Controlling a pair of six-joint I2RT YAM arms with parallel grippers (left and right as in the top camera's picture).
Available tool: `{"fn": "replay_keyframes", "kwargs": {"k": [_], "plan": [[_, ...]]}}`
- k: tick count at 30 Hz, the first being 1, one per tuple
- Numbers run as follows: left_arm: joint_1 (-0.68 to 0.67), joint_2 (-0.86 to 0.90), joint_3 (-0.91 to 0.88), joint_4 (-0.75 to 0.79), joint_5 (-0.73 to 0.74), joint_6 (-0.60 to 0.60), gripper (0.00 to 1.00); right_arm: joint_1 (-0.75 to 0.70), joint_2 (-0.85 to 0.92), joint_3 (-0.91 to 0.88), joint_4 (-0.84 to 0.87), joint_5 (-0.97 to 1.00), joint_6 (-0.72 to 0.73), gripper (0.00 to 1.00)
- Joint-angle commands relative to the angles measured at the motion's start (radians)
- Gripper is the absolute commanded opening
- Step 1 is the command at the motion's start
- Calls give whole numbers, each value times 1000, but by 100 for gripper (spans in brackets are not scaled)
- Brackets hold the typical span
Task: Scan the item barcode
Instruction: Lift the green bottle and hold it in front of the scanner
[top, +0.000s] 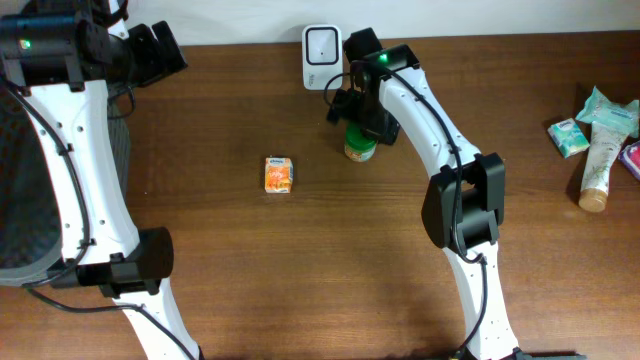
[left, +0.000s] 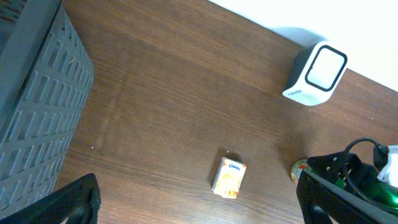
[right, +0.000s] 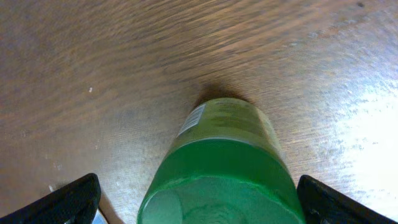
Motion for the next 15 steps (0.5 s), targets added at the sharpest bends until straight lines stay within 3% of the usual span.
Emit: {"fn": "replay_keyframes", "kwargs": {"k": [1, 4, 8, 11, 13, 14, 15], "plan": [[2, -16, 2, 0, 4, 15, 99, -5, -5, -44, 14, 125, 106, 99], [2, -16, 2, 0, 4, 15, 99, -5, -7, -43, 17, 113, -2, 74], [2, -16, 2, 0, 4, 15, 99, -5, -7, -43, 21, 59, -265, 69], [2, -16, 2, 0, 4, 15, 99, -5, -7, -36, 40, -16, -679, 70], [2, -16, 2, 0, 4, 15, 99, -5, -7, -33, 24, -18, -944, 77], [2, -16, 2, 0, 4, 15, 99, -5, -7, -33, 16, -5, -1067, 84], [2, -16, 2, 0, 4, 15, 99, -5, -7, -33, 12, 5, -1097, 95]]}}
